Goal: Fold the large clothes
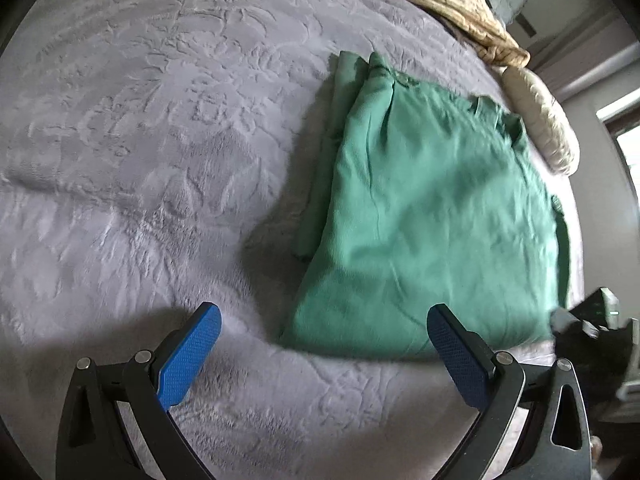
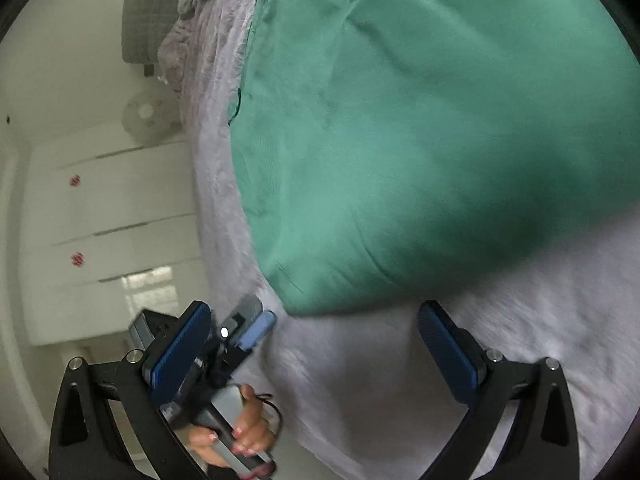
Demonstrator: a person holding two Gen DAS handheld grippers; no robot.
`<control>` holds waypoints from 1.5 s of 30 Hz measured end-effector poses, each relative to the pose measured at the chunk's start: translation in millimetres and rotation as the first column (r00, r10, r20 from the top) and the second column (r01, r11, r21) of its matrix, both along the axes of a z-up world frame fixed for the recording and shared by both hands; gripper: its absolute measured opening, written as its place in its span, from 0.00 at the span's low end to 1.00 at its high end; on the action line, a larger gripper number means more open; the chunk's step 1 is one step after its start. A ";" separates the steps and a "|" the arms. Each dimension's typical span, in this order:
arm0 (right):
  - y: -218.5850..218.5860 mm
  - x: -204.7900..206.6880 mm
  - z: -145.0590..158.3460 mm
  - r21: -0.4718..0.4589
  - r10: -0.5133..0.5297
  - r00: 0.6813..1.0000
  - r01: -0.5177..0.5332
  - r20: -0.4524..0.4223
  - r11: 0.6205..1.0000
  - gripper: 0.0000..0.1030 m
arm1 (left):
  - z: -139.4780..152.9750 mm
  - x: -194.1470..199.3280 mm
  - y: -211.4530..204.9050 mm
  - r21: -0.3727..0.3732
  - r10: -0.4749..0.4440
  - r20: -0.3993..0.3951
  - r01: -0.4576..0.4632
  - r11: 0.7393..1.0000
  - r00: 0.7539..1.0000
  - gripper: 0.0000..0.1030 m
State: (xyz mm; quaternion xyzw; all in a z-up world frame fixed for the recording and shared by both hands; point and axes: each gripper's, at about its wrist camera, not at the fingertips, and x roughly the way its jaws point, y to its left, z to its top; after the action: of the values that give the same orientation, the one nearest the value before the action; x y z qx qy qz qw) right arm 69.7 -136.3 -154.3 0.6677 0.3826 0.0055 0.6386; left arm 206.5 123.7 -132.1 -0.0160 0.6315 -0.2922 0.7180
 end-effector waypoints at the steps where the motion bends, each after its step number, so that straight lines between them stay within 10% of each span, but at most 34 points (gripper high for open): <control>1: 1.4 4.8 -4.0 0.014 -0.004 1.000 0.004 0.006 1.000 1.00 | -0.4 3.1 1.6 -0.014 0.004 -0.012 -0.004 1.000 1.000 1.00; 10: 10.1 30.3 -13.0 0.067 -0.113 0.989 0.107 0.094 0.992 0.93 | -8.5 33.3 7.1 -0.212 0.029 -0.188 -0.069 0.975 0.982 1.00; 13: 8.5 29.1 -16.7 0.089 -0.095 0.993 0.089 0.066 0.992 0.28 | -9.9 42.4 -2.0 -0.242 0.007 -0.208 -0.059 0.968 0.978 1.00; 15: 5.6 29.5 -11.3 0.062 -0.071 0.993 0.065 0.092 0.996 0.13 | -10.9 46.1 -8.5 -0.250 -0.014 -0.219 -0.042 0.967 0.976 1.00; 25: -13.4 31.2 35.9 0.065 -0.039 0.961 0.022 0.272 0.998 0.11 | -15.8 68.8 -71.6 -0.378 -0.165 -0.287 0.046 0.924 0.944 0.99; 27: -6.6 31.7 30.1 0.045 0.000 0.971 -0.011 0.237 0.999 0.11 | -10.6 65.2 -89.0 -0.328 -0.175 -0.234 0.092 0.940 0.956 0.80; 29: 2.8 31.0 20.3 0.023 0.066 0.983 -0.071 0.169 0.997 0.15 | -11.9 60.0 -103.2 -0.198 -0.189 -0.168 0.154 0.968 0.968 0.29; 36: 3.6 -8.2 30.4 -0.151 0.309 0.951 -0.305 0.003 0.940 0.16 | -1.4 47.8 -107.2 -0.134 -0.185 -0.068 0.175 0.975 0.980 0.18; 45: -93.3 -39.6 57.7 -0.504 0.094 0.988 -0.143 -0.121 0.852 0.09 | 55.8 25.3 -135.2 -0.093 -0.220 0.109 0.231 0.969 0.969 0.13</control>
State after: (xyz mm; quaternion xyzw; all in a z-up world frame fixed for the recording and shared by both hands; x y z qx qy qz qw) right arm 30.1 -229.5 -96.6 0.4492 0.4397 -0.0876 0.7728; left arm 231.8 -11.5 -76.3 0.0325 0.5772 -0.4052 0.7082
